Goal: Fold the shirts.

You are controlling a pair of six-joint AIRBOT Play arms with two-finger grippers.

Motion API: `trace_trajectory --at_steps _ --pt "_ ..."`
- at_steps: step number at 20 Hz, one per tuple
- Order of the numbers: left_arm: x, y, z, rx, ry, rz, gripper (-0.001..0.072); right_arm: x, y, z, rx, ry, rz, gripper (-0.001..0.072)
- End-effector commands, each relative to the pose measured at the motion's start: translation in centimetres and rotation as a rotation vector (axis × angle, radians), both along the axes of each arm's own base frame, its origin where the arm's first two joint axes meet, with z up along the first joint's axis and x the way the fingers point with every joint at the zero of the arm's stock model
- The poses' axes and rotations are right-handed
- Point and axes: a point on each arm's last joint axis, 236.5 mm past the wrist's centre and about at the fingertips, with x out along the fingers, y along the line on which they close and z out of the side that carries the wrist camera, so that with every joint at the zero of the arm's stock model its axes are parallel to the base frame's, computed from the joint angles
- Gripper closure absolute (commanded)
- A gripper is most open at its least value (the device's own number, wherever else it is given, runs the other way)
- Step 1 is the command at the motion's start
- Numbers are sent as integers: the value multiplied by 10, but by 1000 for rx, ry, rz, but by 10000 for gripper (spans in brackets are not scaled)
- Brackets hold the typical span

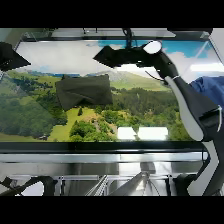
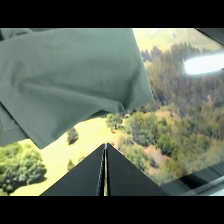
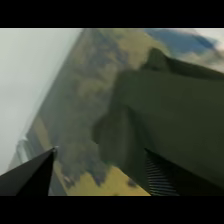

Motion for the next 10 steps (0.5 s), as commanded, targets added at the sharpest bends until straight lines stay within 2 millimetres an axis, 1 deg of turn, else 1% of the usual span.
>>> trace_trajectory --at_steps 1,2,4,6,8,10 --pt "-8 -2 -3 1 29 -20 691 -22 -84 -82 -243 324 -15 72" --pt "-8 -2 -3 1 30 -21 691 -22 -85 -103 -249 362 -19 72" --pt "-11 -3 -4 2 44 -28 691 -20 -76 -141 -259 407 -20 71" --pt "-14 -3 -5 4 53 -36 691 -16 -64 -171 -268 404 -25 71" --pt "-17 -4 -7 12 56 -56 691 -10 -47 -184 -240 371 -29 71" --pt "-18 -4 -7 13 62 -61 691 -2 -26 -186 -183 337 -46 71"
